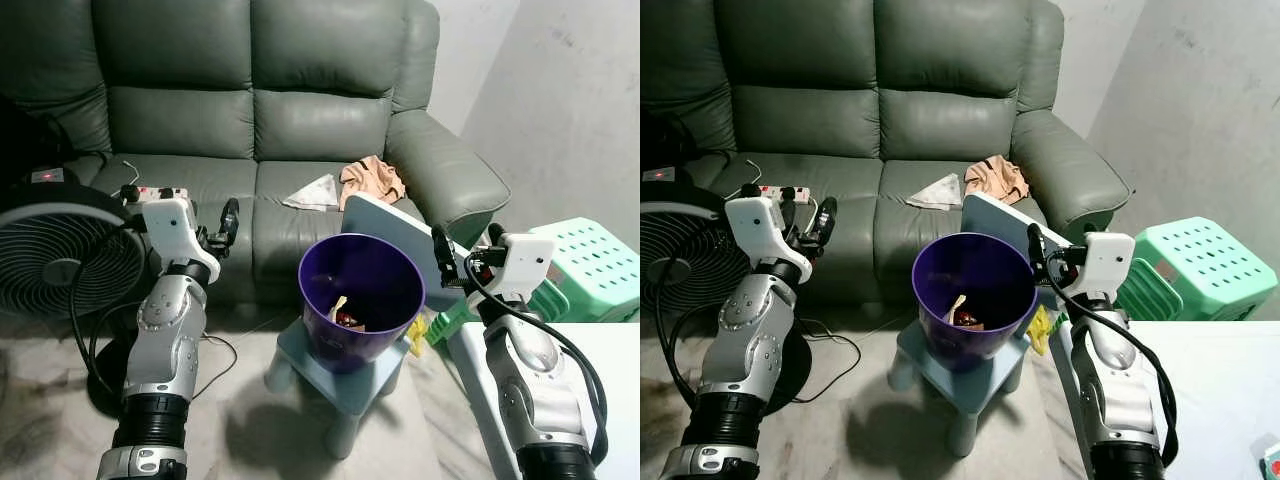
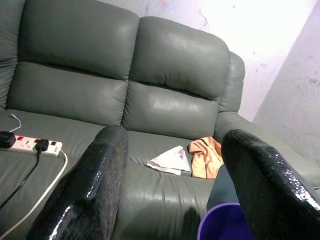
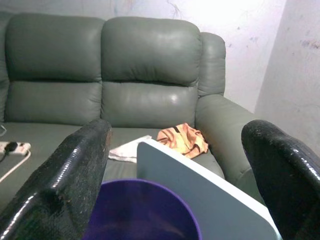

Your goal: Picking trash to rubbish bin

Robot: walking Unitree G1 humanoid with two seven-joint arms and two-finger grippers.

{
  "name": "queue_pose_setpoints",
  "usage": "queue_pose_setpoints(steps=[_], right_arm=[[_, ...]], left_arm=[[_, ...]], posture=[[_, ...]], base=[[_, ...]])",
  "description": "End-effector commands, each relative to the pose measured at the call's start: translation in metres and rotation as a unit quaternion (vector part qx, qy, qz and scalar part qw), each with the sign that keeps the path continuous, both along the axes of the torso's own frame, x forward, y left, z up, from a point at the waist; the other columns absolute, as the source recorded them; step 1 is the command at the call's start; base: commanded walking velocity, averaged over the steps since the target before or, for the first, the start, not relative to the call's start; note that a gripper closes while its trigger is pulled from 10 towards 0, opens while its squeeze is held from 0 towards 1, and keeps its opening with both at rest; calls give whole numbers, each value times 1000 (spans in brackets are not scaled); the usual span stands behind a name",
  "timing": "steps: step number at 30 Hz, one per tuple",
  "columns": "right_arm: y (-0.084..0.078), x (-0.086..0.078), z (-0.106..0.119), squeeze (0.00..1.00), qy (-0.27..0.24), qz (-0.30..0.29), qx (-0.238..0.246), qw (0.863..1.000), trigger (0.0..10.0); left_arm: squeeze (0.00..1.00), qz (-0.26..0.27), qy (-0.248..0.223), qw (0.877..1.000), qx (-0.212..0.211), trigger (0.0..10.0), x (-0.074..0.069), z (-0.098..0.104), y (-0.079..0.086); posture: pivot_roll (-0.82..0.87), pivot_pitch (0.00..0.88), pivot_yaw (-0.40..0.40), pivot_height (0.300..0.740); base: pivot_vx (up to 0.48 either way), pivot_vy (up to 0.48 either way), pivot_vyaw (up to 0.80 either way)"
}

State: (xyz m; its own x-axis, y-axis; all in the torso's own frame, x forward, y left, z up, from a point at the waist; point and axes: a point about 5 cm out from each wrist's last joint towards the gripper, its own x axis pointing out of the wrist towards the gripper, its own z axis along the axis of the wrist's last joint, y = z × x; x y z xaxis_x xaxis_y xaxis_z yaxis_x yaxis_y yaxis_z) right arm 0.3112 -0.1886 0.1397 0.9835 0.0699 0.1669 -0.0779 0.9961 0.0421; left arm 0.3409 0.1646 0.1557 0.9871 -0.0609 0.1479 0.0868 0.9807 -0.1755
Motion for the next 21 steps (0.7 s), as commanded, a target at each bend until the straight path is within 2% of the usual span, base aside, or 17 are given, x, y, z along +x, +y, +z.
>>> queue_pose_setpoints(steps=[1, 12, 18, 21], right_arm=[[-2, 3, -1, 0, 2, -3, -15, 1000, 10000], [0, 6, -4, 0, 4, -4, -30, 1000, 10000], [2, 8, -4, 0, 2, -4, -46, 999, 10000], [2, 6, -8, 0, 3, -6, -51, 999, 10000]], left_arm=[[0, 2, -5, 1000, -1, 10000, 4, 3, -1], [0, -9, -3, 1000, -12, 10000, 10, 4, -1], [0, -6, -10, 1000, 5, 10000, 9, 3, -1], [0, -10, -10, 1000, 26, 10000, 5, -4, -1]], posture=[[-39, 0, -94, 740], [-37, 0, -87, 740], [-38, 0, -88, 740], [-41, 0, -83, 740]], base=[[0, 0, 0], [0, 0, 0], [0, 0, 0], [0, 0, 0]])
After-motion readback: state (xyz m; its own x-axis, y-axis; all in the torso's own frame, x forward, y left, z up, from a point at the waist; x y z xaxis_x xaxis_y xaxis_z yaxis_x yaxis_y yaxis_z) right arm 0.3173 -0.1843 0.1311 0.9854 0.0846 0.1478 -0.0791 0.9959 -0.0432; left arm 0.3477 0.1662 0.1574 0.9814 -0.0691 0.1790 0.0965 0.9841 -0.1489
